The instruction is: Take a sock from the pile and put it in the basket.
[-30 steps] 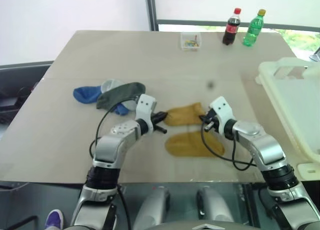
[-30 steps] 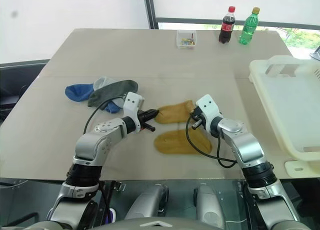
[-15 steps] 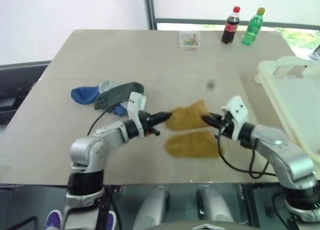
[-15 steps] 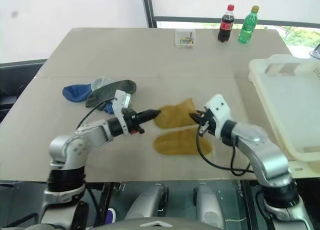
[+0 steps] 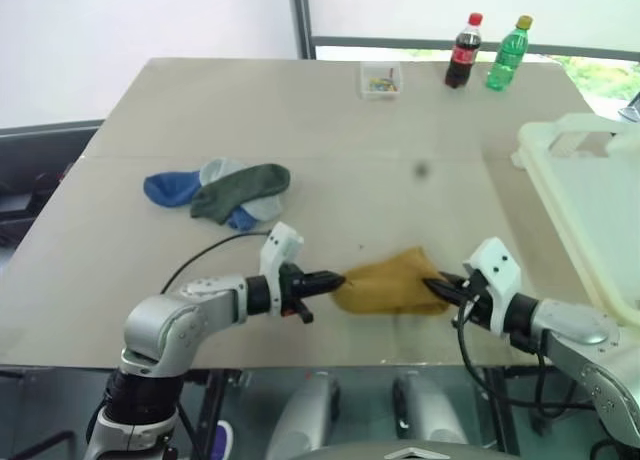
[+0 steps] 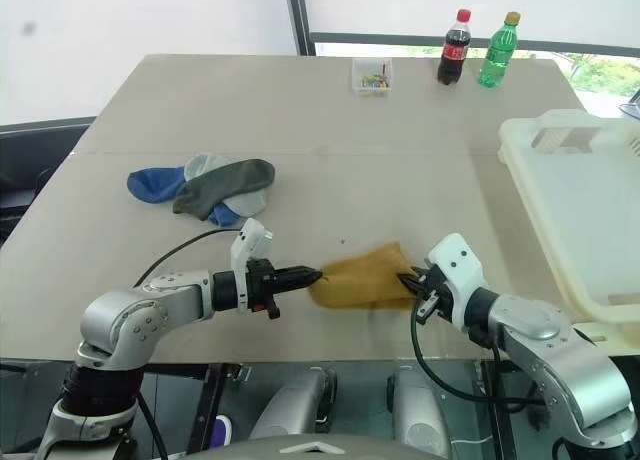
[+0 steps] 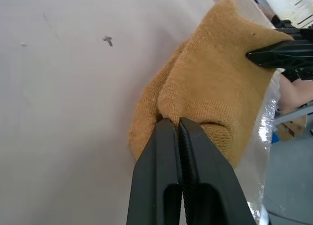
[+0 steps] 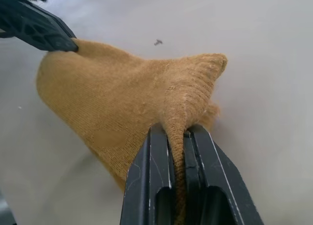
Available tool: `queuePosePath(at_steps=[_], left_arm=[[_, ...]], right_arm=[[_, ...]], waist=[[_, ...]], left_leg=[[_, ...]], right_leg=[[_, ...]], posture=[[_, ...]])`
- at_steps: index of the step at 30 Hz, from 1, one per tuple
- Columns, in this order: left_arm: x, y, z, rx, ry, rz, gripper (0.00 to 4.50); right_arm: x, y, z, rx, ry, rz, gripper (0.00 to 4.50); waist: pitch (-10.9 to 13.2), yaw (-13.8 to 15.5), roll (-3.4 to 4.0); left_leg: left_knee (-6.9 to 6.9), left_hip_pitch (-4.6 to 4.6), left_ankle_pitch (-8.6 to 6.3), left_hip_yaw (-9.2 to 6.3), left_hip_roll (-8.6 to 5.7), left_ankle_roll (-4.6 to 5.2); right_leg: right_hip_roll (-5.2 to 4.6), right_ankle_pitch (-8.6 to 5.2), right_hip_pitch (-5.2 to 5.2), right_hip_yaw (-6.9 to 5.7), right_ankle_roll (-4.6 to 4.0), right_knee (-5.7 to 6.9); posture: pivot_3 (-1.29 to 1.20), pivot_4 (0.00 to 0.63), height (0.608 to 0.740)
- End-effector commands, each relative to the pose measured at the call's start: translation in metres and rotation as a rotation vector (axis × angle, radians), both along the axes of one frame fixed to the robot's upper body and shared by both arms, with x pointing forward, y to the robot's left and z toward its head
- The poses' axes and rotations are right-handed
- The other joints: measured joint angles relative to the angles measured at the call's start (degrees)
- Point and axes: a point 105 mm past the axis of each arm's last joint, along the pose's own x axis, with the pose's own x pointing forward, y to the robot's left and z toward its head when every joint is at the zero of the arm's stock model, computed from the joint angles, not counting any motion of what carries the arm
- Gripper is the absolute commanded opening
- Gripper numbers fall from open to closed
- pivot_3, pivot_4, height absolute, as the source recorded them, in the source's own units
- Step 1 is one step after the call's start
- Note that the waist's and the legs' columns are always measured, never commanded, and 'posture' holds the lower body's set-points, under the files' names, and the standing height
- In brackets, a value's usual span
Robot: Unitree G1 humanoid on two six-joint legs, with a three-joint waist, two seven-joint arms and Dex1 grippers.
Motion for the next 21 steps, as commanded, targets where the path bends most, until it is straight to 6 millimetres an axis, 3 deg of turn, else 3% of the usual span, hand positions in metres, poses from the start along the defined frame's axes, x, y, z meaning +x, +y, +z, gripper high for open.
queuePosePath(at_steps=[1, 10, 17, 19, 21], left_arm=[[0.009, -0.005, 0.003, 0.034, -0.075, 0.001, 0.08], [0.016, 0.005, -0.004, 0.081, -0.083, 0.008, 0.08], [0.016, 0.003, -0.002, 0.073, -0.105, -0.002, 3.31], [0.016, 0.005, 0.001, 0.063, -0.125, 0.000, 3.31], [0.015, 0.005, 0.005, 0.050, -0.142, -0.014, 3.36]], right_arm=[[-0.003, 0.002, 0.003, -0.035, -0.052, 0.010, 0.00], [-0.008, 0.009, -0.007, -0.043, -0.038, 0.025, 0.00], [-0.005, 0.003, -0.010, -0.083, -0.047, 0.017, 0.00], [-0.001, -0.003, -0.006, -0.076, -0.067, -0.011, 0.00], [-0.001, -0.003, -0.001, -0.074, -0.092, 0.006, 0.76]], waist=[[0.0, 0.1, 0.00], [0.0, 0.0, 0.00], [0.0, 0.1, 0.00], [0.0, 0.1, 0.00], [0.0, 0.0, 0.01]], left_leg=[[0.00, -0.01, 0.00, 0.00, 0.00, 0.00], [0.00, -0.12, 0.00, -0.06, 0.00, 0.00], [0.00, -0.13, 0.00, -0.09, -0.01, 0.01], [0.00, -0.12, 0.00, -0.09, -0.01, 0.01], [0.00, -0.12, 0.00, -0.09, 0.00, 0.00]], right_leg=[[0.00, 0.00, 0.00, -0.01, 0.00, -0.02], [0.01, 0.02, -0.06, -0.07, 0.03, -0.10], [0.00, 0.03, -0.04, -0.11, 0.04, -0.13], [0.00, 0.03, -0.03, -0.11, 0.04, -0.13], [0.01, 0.03, -0.03, -0.11, 0.04, -0.13]], posture=[[0.00, 0.150, 0.740], [0.00, 0.150, 0.740], [0.00, 0.150, 0.740], [0.00, 0.150, 0.740], [0.00, 0.150, 0.740]])
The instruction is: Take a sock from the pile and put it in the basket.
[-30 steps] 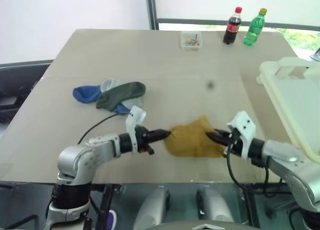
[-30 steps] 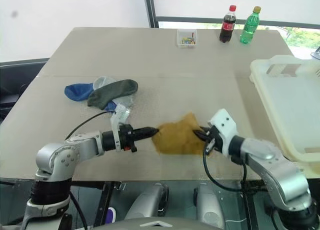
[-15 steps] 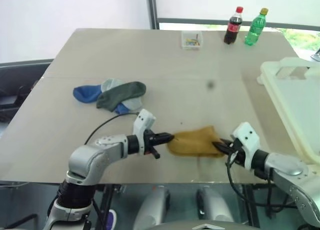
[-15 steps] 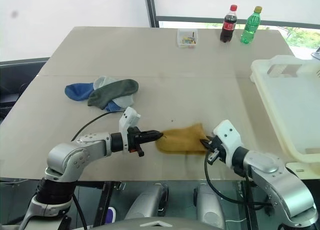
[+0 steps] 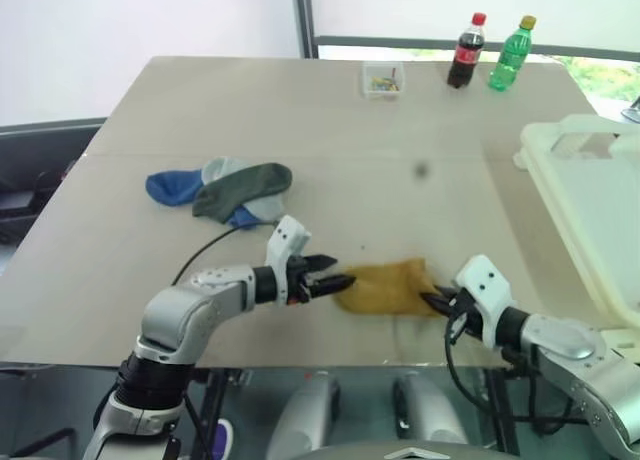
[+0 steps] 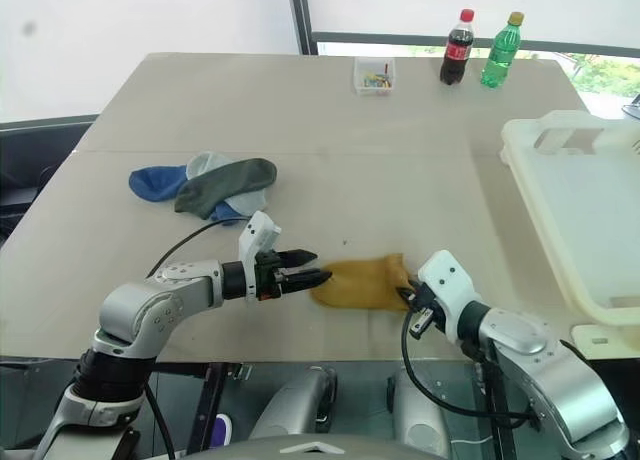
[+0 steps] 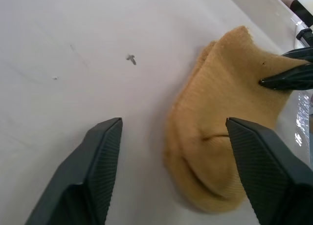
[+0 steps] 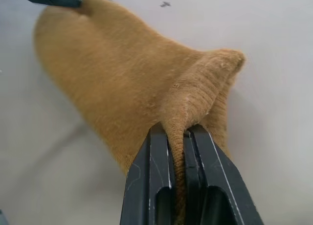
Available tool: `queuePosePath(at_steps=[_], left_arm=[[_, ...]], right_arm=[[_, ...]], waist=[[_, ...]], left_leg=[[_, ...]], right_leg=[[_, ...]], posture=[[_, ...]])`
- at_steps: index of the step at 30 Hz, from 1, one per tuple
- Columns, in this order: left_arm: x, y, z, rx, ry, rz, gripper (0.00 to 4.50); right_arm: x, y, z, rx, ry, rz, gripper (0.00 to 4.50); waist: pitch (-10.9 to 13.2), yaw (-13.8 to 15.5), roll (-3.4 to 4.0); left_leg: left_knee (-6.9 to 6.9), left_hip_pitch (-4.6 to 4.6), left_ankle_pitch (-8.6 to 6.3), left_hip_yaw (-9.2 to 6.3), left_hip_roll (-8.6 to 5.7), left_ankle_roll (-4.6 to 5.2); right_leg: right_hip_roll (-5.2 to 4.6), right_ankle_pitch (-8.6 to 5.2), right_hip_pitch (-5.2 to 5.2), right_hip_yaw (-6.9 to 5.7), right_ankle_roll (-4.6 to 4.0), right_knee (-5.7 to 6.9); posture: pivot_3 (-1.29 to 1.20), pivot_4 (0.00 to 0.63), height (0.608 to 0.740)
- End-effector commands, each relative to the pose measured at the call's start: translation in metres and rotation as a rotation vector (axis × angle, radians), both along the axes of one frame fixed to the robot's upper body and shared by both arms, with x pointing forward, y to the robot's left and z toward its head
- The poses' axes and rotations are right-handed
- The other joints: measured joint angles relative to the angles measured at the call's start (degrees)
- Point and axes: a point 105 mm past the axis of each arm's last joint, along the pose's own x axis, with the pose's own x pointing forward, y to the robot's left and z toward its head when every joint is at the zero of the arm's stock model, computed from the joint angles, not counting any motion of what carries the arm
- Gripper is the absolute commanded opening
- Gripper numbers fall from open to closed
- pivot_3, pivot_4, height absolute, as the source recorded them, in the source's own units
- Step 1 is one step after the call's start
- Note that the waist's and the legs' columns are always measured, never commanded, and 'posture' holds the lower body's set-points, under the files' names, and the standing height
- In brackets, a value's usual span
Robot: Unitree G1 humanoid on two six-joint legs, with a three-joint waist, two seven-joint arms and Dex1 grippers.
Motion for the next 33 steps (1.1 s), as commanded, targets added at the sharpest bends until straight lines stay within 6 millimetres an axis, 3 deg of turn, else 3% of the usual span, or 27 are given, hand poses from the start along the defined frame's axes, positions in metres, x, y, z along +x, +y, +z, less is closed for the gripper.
queuePosePath(at_steps=[1, 5, 13, 16, 21, 25, 28, 33], left_arm=[[-0.001, 0.004, 0.009, -0.009, -0.054, -0.018, 3.36], [-0.003, 0.002, 0.009, -0.010, -0.070, -0.037, 3.36], [-0.011, 0.003, 0.004, -0.015, -0.034, -0.067, 3.36], [-0.018, 0.006, 0.000, -0.035, 0.008, -0.084, 3.36], [-0.024, 0.010, -0.005, -0.043, 0.049, -0.104, 3.36], [-0.027, 0.008, -0.006, -0.055, 0.087, -0.123, 3.36], [-0.034, 0.009, -0.016, -0.009, 0.144, -0.152, 3.36], [-0.040, 0.004, -0.025, 0.009, 0.226, -0.177, 3.36]], right_arm=[[0.004, -0.006, 0.017, -0.008, -0.097, 0.004, 1.08], [0.000, -0.006, 0.023, -0.004, -0.128, 0.040, 3.07], [-0.013, -0.010, 0.043, 0.069, -0.158, 0.102, 3.07], [-0.013, -0.009, 0.053, 0.124, -0.188, 0.134, 2.35], [-0.009, 0.000, 0.047, 0.129, -0.187, 0.200, 0.06], [0.004, 0.004, 0.025, 0.080, -0.168, 0.221, 0.02], [0.020, -0.001, -0.003, -0.009, -0.118, 0.203, 0.02], [0.017, -0.003, -0.028, -0.083, -0.028, 0.261, 0.02]], waist=[[0.0, -0.1, 0.00], [0.0, 0.0, 0.00], [0.0, 0.2, 0.00], [0.0, 0.1, 0.00], [0.0, 0.0, 0.01], [0.0, -0.1, 0.00], [0.0, -0.1, -0.03], [-0.2, -0.1, 0.04]], left_leg=[[0.00, -0.01, 0.00, 0.00, 0.00, 0.00], [0.00, -0.05, 0.00, -0.02, 0.00, 0.00], [0.01, -0.09, 0.00, -0.08, -0.02, 0.00], [0.01, -0.09, 0.00, -0.07, -0.01, 0.01], [0.01, -0.06, 0.00, -0.07, 0.00, 0.01], [0.01, -0.05, 0.00, -0.05, 0.00, 0.01], [0.01, -0.03, 0.00, -0.03, -0.02, 0.01], [0.00, 0.04, 0.00, 0.01, -0.02, 0.01]], right_leg=[[0.01, 0.00, -0.01, 0.00, 0.00, 0.00], [0.01, 0.00, -0.02, -0.03, 0.00, -0.02], [0.00, 0.01, -0.02, -0.09, 0.00, -0.05], [-0.01, 0.01, -0.02, -0.09, 0.00, -0.05], [-0.01, 0.00, 0.00, -0.10, 0.00, -0.05], [0.00, 0.00, 0.01, -0.08, -0.01, -0.05], [0.02, 0.01, 0.01, -0.07, -0.01, -0.05], [0.13, 0.01, 0.06, -0.01, -0.02, -0.04]], posture=[[0.00, 0.150, 0.740], [0.00, 0.150, 0.740], [0.00, 0.150, 0.740], [0.00, 0.150, 0.740], [0.00, 0.150, 0.740], [0.00, 0.150, 0.740], [0.00, 0.150, 0.740], [0.00, 0.150, 0.740]])
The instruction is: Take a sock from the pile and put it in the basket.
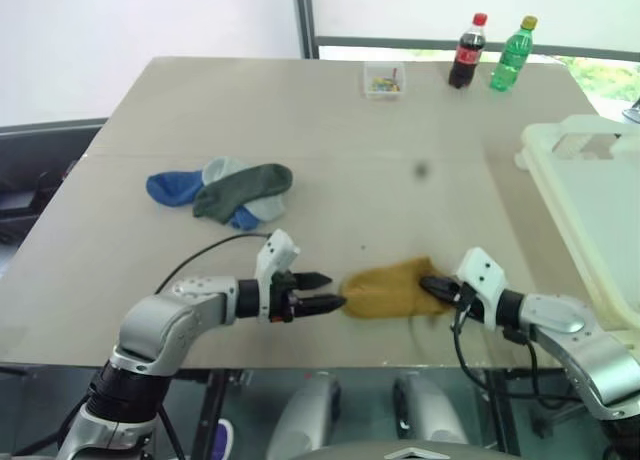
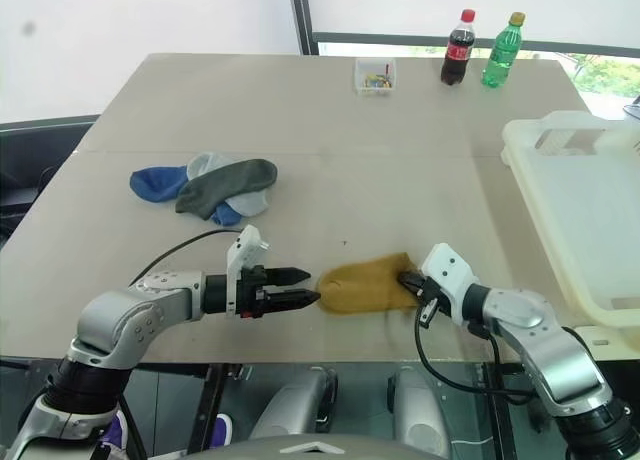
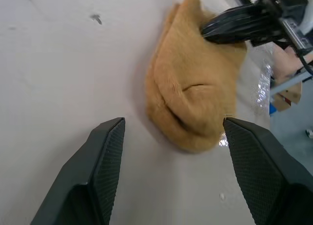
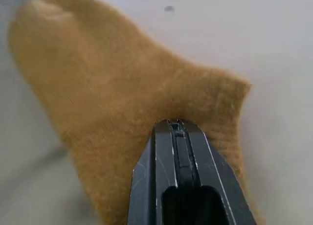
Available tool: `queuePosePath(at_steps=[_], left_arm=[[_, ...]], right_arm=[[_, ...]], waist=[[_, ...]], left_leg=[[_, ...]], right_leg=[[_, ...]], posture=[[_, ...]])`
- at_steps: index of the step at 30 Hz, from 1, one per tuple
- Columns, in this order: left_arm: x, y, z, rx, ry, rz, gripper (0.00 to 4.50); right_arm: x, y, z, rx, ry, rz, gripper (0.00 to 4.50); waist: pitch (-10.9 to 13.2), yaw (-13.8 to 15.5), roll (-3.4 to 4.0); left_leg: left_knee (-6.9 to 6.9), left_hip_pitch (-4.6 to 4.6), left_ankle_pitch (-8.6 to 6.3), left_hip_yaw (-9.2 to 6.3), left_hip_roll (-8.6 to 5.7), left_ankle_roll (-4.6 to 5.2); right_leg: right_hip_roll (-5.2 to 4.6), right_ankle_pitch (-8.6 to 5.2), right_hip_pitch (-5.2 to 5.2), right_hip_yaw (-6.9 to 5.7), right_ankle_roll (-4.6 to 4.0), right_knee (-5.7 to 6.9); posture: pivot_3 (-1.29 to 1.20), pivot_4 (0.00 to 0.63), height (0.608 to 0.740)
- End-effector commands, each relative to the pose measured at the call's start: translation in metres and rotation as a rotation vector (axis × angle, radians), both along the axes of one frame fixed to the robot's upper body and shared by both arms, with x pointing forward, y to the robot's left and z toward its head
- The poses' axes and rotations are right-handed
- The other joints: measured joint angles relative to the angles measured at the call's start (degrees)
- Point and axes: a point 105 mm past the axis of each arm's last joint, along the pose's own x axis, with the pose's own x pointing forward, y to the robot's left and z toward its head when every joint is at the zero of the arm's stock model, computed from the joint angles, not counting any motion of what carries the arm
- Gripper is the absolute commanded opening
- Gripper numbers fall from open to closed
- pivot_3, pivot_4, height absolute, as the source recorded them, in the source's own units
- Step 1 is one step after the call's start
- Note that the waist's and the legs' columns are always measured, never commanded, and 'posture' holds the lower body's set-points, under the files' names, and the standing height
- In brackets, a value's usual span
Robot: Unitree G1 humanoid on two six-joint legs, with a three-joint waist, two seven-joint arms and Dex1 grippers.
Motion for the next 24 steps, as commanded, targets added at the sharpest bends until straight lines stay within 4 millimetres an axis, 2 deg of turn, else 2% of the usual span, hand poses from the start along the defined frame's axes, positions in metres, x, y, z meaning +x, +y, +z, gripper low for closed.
queuePosePath(at_steps=[1, 4, 7, 10, 24], left_arm=[[-0.015, -0.008, -0.021, 0.051, 0.137, -0.047, 3.36], [-0.016, -0.012, -0.027, 0.071, 0.173, -0.061, 3.36], [-0.020, -0.020, -0.025, 0.043, 0.222, -0.090, 3.36], [-0.017, -0.029, -0.022, 0.015, 0.230, -0.106, 3.36], [0.000, -0.071, 0.018, -0.208, 0.153, -0.245, 3.36]], right_arm=[[-0.008, 0.001, -0.015, -0.049, 0.054, 0.052, 0.02], [-0.009, 0.003, -0.015, -0.046, 0.056, 0.058, 0.02], [-0.010, 0.006, -0.013, -0.039, 0.053, 0.061, 0.02], [-0.010, 0.007, -0.012, -0.037, 0.050, 0.057, 0.02], [-0.013, 0.011, -0.001, 0.016, 0.049, 0.022, 0.02]], waist=[[-0.1, 0.1, -0.05], [-0.2, 0.1, 0.00], [-0.3, 0.1, 0.04], [-0.4, 0.1, 0.05], [-0.5, 0.2, 0.05]], left_leg=[[0.00, 0.02, 0.00, -0.02, 0.00, 0.00], [-0.02, 0.30, -0.04, -0.01, 0.00, 0.05], [-0.02, 0.57, -0.07, -0.02, 0.00, 0.10], [-0.02, 0.62, -0.08, -0.07, -0.01, 0.11], [-0.01, 0.54, -0.07, -0.16, -0.02, 0.10]], right_leg=[[0.01, 0.00, 0.01, -0.01, 0.00, 0.00], [0.00, -0.02, 0.31, -0.01, 0.00, -0.03], [-0.11, -0.17, 0.60, -0.03, -0.17, -0.10], [-0.10, -0.28, 0.68, -0.09, 0.01, -0.12], [-0.13, -0.06, 0.65, -0.18, 0.00, -0.13]], posture=[[0.00, 0.150, 0.740], [0.00, 0.150, 0.740], [0.00, 0.150, 0.740], [0.00, 0.150, 0.740], [0.00, 0.150, 0.740]])
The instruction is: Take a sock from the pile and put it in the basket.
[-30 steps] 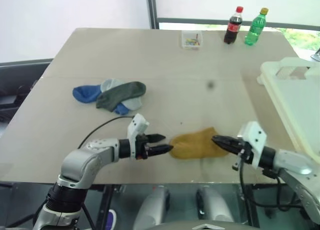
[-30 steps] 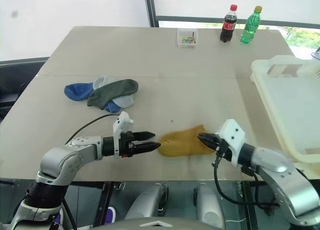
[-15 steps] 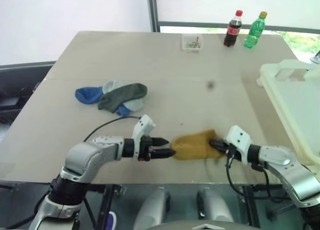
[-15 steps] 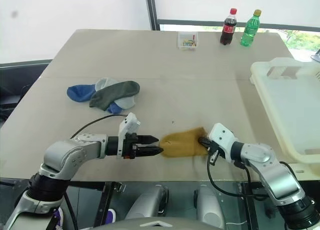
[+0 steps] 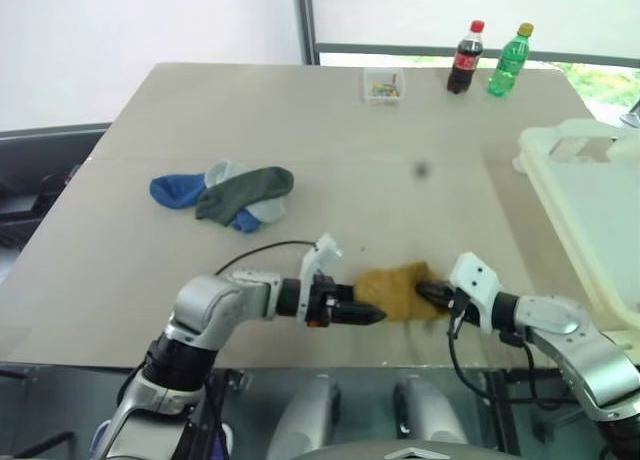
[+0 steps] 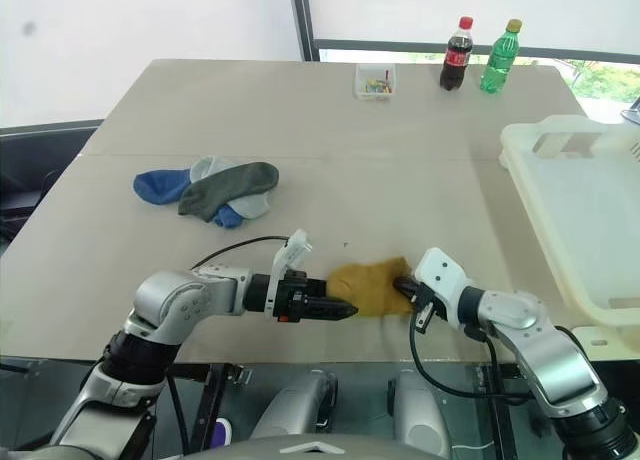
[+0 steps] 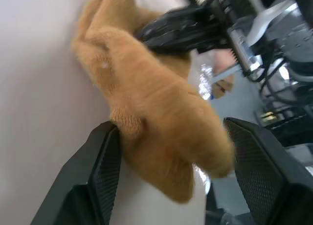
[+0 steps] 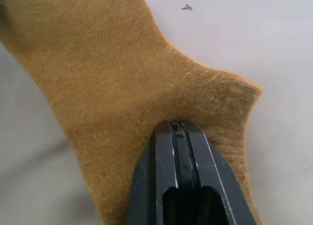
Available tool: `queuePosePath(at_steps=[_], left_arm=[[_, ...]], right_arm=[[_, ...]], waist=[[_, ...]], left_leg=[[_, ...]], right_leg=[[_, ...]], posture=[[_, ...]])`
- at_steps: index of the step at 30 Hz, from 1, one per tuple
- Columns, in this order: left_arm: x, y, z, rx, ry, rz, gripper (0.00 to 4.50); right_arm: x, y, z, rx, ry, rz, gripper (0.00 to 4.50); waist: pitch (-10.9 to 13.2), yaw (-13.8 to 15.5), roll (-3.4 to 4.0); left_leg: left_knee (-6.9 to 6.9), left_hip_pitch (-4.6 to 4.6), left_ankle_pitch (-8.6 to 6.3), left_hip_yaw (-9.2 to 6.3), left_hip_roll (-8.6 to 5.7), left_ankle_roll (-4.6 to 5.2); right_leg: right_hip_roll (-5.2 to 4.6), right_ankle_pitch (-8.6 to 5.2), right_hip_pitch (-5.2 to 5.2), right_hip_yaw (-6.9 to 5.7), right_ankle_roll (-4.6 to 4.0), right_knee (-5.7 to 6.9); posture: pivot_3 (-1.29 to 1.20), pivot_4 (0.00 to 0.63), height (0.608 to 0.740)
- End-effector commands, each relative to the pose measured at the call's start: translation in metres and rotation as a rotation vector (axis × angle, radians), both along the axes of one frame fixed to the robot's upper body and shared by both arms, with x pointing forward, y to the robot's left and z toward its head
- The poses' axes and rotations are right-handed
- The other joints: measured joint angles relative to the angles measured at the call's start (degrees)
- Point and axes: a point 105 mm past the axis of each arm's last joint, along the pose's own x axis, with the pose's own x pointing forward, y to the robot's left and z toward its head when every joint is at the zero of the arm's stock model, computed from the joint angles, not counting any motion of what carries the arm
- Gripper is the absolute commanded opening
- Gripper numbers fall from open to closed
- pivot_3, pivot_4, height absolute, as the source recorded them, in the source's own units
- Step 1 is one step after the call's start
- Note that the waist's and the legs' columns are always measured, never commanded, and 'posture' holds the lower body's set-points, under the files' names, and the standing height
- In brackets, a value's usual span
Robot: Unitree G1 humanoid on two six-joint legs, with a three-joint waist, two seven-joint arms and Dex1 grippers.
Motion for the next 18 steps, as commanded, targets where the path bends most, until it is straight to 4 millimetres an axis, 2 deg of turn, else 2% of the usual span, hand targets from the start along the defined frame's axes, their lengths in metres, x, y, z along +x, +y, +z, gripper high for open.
queuePosePath(at_steps=[1, 7, 12, 18], left_arm=[[0.005, -0.015, 0.016, -0.082, -0.046, -0.044, 3.36], [0.014, -0.033, 0.023, -0.147, -0.036, -0.080, 3.36], [0.013, -0.045, 0.023, -0.173, 0.006, -0.141, 3.36], [0.015, -0.073, 0.019, -0.198, 0.044, -0.181, 3.36]], right_arm=[[-0.006, 0.004, 0.003, 0.017, 0.011, 0.013, 0.02], [-0.009, 0.006, 0.006, 0.041, 0.017, -0.001, 0.02], [-0.010, 0.007, 0.011, 0.069, 0.020, -0.020, 0.02], [-0.010, 0.007, 0.014, 0.093, 0.024, -0.058, 0.02]], waist=[[0.0, 0.0, -0.01], [0.0, 0.0, -0.01], [0.0, -0.1, 0.00], [0.0, 0.2, -0.02]], left_leg=[[0.01, -0.01, 0.00, -0.01, -0.01, 0.00], [0.02, -0.05, 0.00, -0.06, -0.03, 0.00], [0.01, -0.07, 0.00, -0.06, -0.04, 0.00], [0.04, -0.12, 0.00, -0.10, -0.07, 0.00]], right_leg=[[0.02, 0.00, 0.00, -0.02, 0.00, 0.00], [0.10, 0.02, 0.00, -0.06, 0.03, -0.02], [0.12, 0.01, -0.01, -0.07, 0.04, -0.02], [0.12, 0.02, -0.01, -0.10, 0.05, -0.02]], posture=[[0.00, 0.150, 0.740], [0.00, 0.150, 0.740], [0.00, 0.150, 0.740], [0.00, 0.150, 0.740]])
